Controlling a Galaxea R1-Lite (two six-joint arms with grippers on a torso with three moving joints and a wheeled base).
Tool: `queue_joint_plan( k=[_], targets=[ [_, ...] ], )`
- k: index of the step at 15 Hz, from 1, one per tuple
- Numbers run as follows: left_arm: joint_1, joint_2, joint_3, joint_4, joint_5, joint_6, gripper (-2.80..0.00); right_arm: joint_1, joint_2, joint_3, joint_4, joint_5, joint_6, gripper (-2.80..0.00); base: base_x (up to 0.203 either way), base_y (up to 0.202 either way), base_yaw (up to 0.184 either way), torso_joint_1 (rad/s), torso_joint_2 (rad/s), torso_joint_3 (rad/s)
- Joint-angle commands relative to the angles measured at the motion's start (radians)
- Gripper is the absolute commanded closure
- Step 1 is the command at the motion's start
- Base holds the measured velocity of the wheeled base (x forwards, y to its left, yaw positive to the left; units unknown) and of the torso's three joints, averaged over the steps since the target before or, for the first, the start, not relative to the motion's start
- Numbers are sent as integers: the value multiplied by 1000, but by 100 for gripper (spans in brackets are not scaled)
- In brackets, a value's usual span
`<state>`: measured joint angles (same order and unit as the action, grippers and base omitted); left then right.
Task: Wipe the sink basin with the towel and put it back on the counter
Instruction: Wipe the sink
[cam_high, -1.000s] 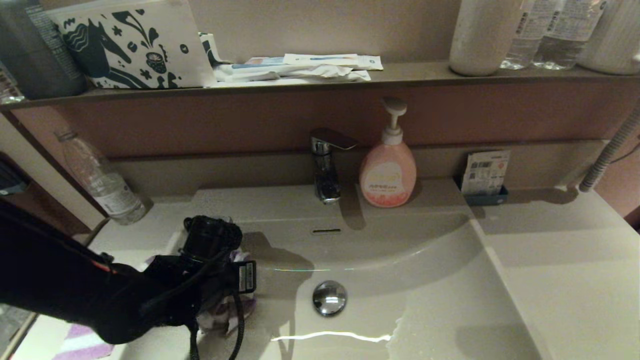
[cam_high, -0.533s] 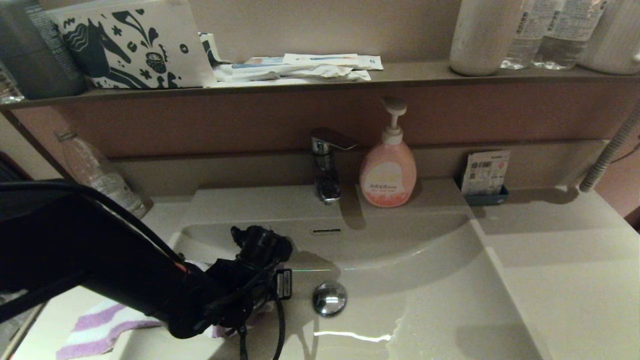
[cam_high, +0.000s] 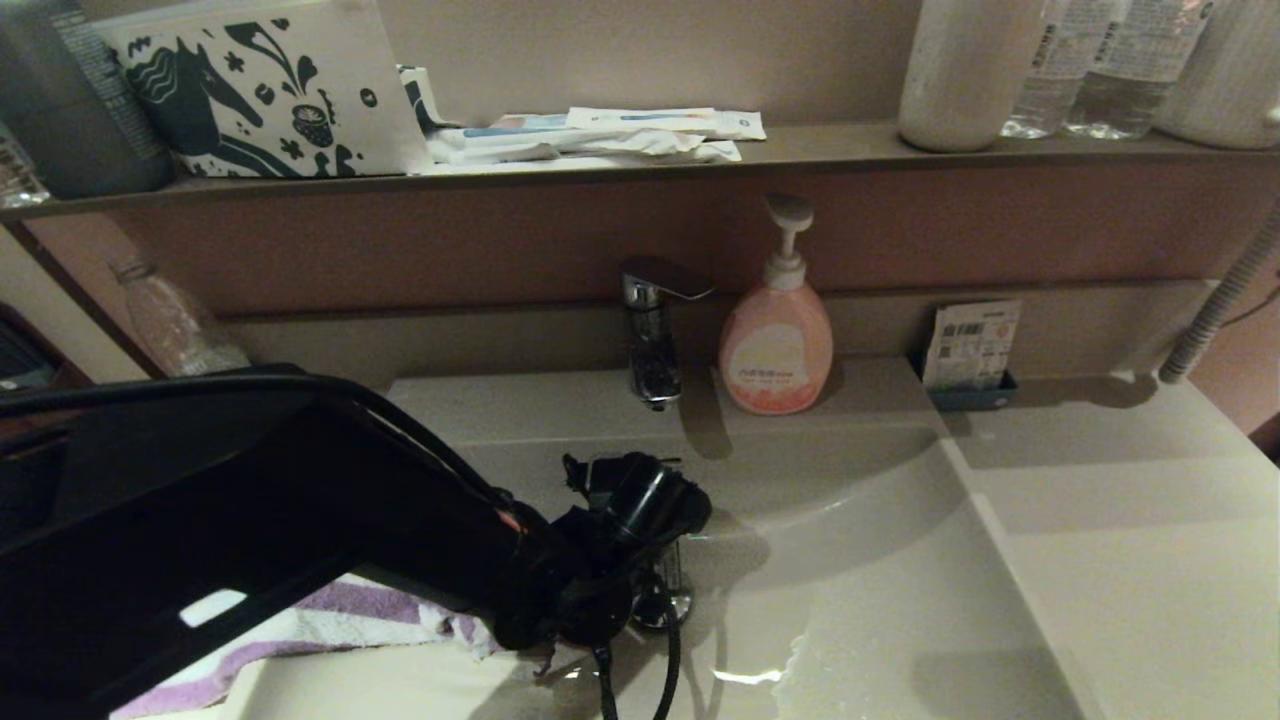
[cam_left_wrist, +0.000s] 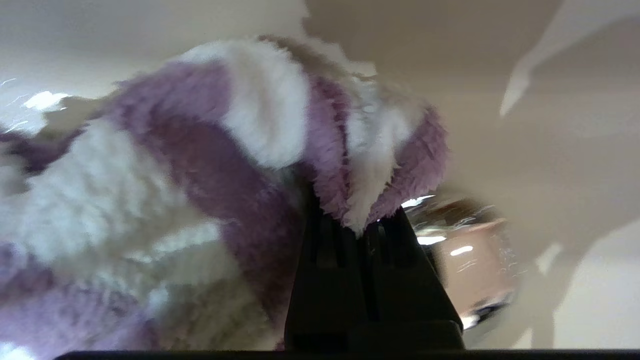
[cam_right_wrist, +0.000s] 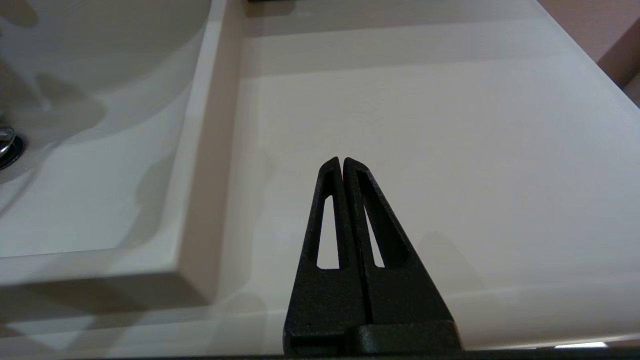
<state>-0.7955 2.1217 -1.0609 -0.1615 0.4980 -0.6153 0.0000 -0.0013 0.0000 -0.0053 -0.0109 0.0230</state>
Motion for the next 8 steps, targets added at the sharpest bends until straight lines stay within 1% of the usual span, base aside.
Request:
queue_joint_plan(
  k=[1, 4, 5, 8],
  targets=[
    [-50, 51, -93, 10, 2, -3, 0, 0, 1, 0, -1, 0, 0, 0, 0, 0, 0, 0, 0, 0],
    [-114, 100, -234, 78, 2, -3, 0, 0, 1, 0, -1, 0, 0, 0, 0, 0, 0, 0, 0, 0],
    [-131, 122, -264, 97, 2, -3, 0, 0, 1, 0, -1, 0, 0, 0, 0, 0, 0, 0, 0, 0],
    [-158, 172, -322, 106, 2, -2, 0, 0, 1, 0, -1, 0, 0, 0, 0, 0, 0, 0, 0, 0]
  ],
)
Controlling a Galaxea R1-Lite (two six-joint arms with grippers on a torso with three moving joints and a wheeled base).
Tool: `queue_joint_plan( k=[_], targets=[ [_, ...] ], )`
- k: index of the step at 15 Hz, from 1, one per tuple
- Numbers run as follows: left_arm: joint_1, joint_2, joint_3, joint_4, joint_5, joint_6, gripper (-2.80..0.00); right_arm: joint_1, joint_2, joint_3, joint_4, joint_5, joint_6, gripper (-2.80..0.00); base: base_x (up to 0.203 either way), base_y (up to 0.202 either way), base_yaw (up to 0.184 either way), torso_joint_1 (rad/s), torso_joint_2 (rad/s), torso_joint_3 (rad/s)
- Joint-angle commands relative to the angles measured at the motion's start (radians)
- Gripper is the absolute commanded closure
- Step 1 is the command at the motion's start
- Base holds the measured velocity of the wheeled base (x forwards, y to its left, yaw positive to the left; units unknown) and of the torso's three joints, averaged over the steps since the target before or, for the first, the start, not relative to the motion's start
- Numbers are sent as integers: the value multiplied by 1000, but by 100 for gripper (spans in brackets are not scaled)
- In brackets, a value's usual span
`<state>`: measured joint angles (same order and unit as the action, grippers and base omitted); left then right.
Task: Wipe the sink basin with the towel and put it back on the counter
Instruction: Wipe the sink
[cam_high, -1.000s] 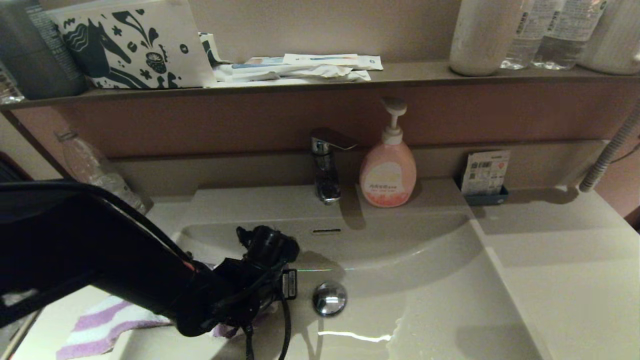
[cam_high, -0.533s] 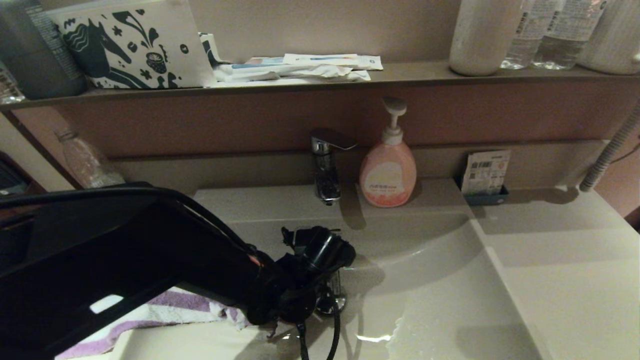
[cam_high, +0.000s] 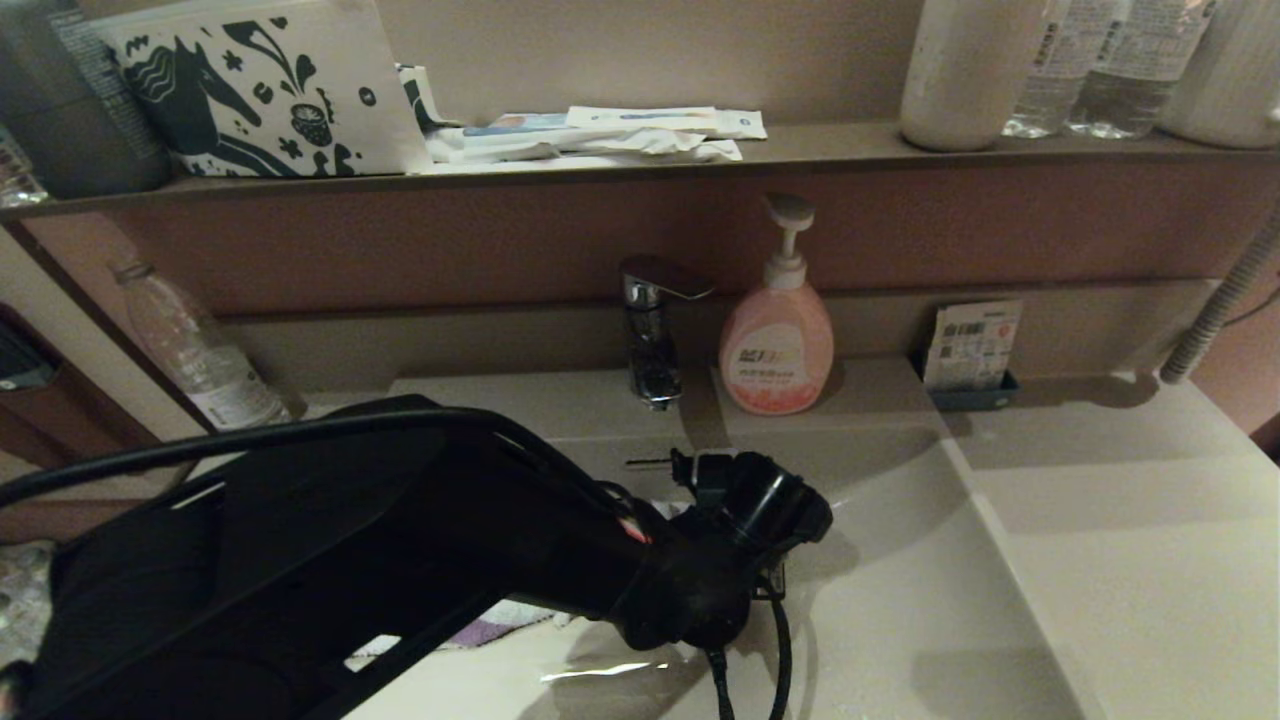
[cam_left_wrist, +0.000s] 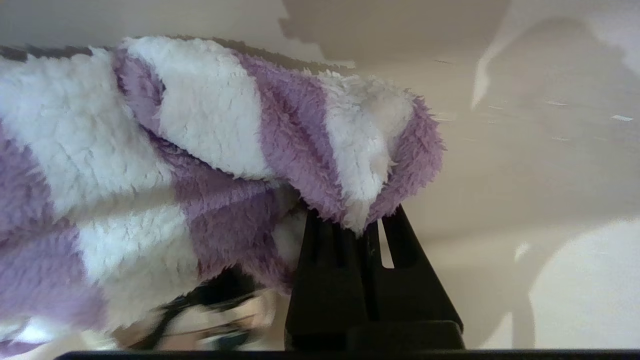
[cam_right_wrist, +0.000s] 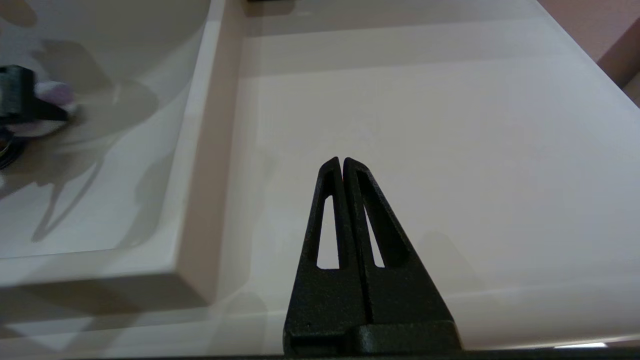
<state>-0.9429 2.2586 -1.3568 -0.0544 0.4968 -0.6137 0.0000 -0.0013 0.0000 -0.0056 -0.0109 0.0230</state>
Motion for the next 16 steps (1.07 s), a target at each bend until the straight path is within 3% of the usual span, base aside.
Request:
queue_joint_plan(
  k=[1, 6, 12, 16],
  targets=[
    [-16, 48, -50, 8, 3, -3, 0, 0, 1, 0, -1, 0, 0, 0, 0, 0, 0, 0, 0, 0],
    [-47, 107, -227, 112, 3, -3, 0, 0, 1, 0, -1, 0, 0, 0, 0, 0, 0, 0, 0, 0],
    [-74, 144, -555, 395, -1, -8, 0, 0, 1, 0, -1, 0, 0, 0, 0, 0, 0, 0, 0, 0],
    [-109, 155, -566, 417, -3, 3, 0, 0, 1, 0, -1, 0, 0, 0, 0, 0, 0, 0, 0, 0]
  ],
)
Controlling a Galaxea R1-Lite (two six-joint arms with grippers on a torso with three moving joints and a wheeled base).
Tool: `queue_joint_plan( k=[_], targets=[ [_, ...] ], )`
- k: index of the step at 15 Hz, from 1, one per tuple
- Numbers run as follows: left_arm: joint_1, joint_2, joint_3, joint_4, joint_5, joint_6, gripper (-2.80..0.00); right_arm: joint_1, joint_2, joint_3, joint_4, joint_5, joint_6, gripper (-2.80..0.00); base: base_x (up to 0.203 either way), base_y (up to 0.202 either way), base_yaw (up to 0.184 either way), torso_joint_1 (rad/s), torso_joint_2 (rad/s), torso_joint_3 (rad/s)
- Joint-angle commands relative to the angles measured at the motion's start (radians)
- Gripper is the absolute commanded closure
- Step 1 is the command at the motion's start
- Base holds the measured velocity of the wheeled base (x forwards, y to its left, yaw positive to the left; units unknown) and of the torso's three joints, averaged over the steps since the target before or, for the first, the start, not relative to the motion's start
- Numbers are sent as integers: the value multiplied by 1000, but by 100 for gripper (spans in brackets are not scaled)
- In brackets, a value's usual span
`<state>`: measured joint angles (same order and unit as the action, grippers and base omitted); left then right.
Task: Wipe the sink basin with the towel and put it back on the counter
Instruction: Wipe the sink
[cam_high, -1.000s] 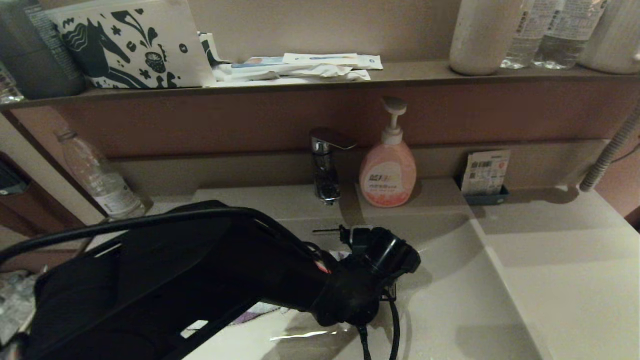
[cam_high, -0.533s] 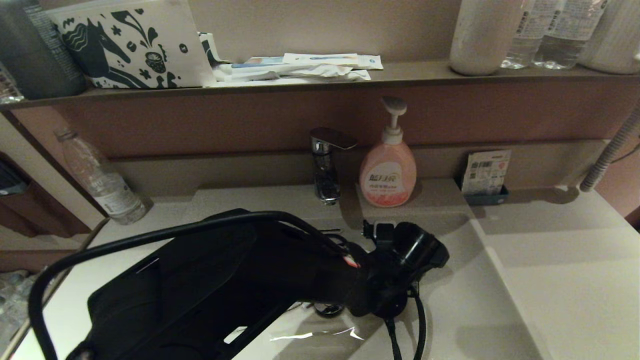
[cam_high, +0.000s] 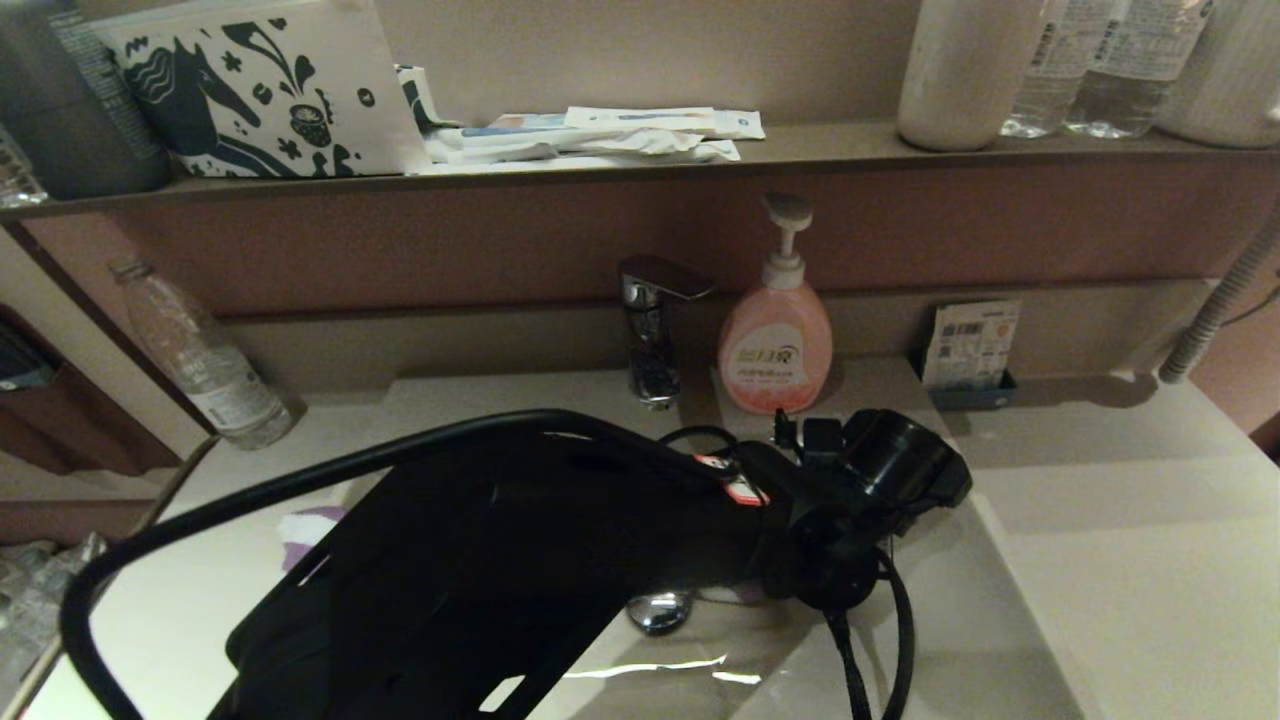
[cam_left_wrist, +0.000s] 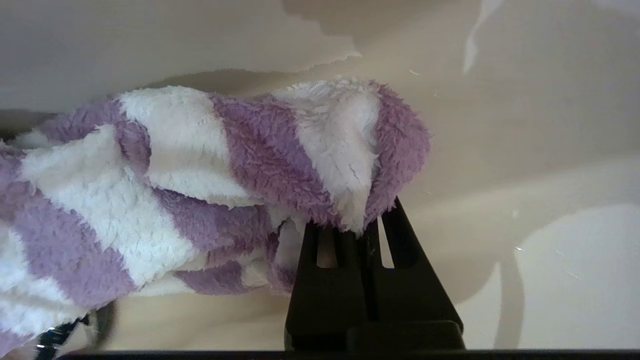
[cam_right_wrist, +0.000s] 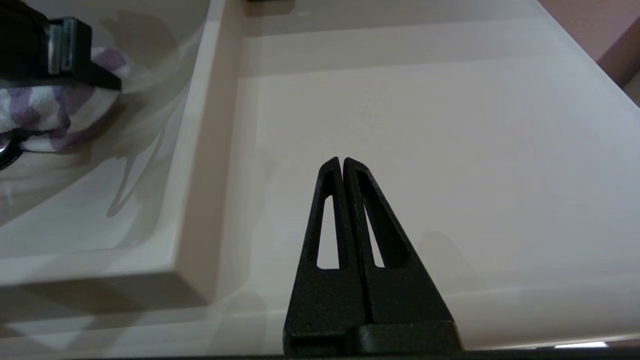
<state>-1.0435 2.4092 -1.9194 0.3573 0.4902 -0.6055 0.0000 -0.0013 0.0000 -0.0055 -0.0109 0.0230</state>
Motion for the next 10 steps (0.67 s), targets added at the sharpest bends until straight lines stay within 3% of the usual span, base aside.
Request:
queue_joint_plan(
  k=[1, 10],
  targets=[
    [-11, 7, 1, 14, 4, -9, 0, 0, 1, 0, -1, 0, 0, 0, 0, 0, 0, 0, 0, 0],
    [-28, 1, 18, 562, -53, -250, 0, 0, 1, 0, -1, 0, 0, 0, 0, 0, 0, 0, 0, 0]
  ],
)
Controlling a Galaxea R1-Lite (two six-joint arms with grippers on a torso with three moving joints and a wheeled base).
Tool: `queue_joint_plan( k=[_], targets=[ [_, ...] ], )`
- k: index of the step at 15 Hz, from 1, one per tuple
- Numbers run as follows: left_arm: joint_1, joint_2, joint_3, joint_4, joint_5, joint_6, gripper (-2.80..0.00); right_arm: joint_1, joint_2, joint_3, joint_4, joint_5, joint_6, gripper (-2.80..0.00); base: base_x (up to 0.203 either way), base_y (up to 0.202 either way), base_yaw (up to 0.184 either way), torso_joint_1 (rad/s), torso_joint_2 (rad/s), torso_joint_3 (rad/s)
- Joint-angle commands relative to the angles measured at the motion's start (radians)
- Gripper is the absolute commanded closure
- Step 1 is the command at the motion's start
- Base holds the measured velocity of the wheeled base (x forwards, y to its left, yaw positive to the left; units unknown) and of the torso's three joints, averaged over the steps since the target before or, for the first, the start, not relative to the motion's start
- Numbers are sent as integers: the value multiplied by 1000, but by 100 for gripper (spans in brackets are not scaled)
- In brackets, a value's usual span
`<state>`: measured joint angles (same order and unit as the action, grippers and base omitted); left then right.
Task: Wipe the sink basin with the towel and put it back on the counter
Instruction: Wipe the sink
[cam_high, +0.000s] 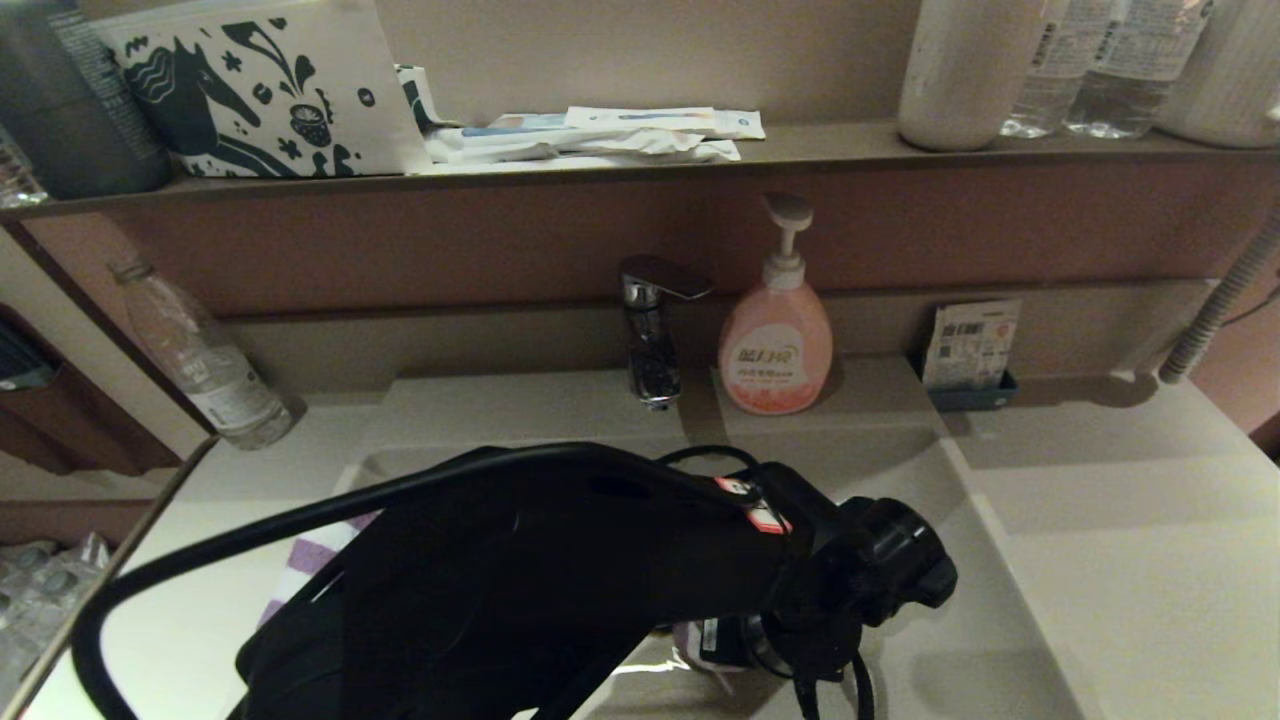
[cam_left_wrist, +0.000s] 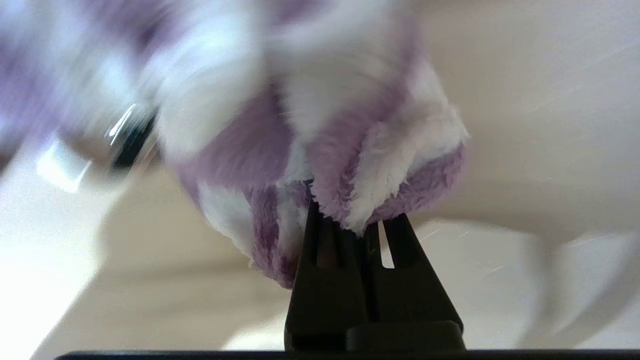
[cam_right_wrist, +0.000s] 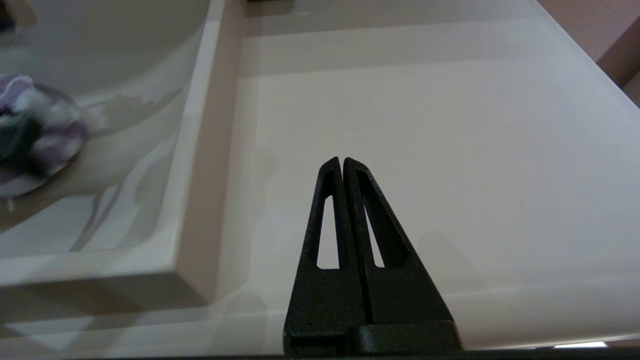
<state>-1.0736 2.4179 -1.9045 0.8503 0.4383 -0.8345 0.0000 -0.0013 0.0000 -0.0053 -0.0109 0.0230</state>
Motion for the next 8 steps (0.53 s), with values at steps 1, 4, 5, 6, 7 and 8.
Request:
queue_joint_plan(
  k=[1, 4, 5, 6, 7, 8],
  targets=[
    [5, -15, 13, 118, -1, -47, 0, 0, 1, 0, -1, 0, 0, 0, 0, 0, 0, 0, 0, 0],
    [11, -72, 137, 157, 8, -69, 0, 0, 1, 0, -1, 0, 0, 0, 0, 0, 0, 0, 0, 0],
    [17, -88, 178, 157, 17, -71, 0, 0, 1, 0, -1, 0, 0, 0, 0, 0, 0, 0, 0, 0],
    [24, -101, 220, 156, 27, -71, 0, 0, 1, 0, -1, 0, 0, 0, 0, 0, 0, 0, 0, 0],
    [35, -117, 271, 150, 34, -72, 0, 0, 1, 0, -1, 0, 0, 0, 0, 0, 0, 0, 0, 0],
    [47, -137, 328, 130, 39, -72, 0, 0, 1, 0, -1, 0, 0, 0, 0, 0, 0, 0, 0, 0]
  ],
)
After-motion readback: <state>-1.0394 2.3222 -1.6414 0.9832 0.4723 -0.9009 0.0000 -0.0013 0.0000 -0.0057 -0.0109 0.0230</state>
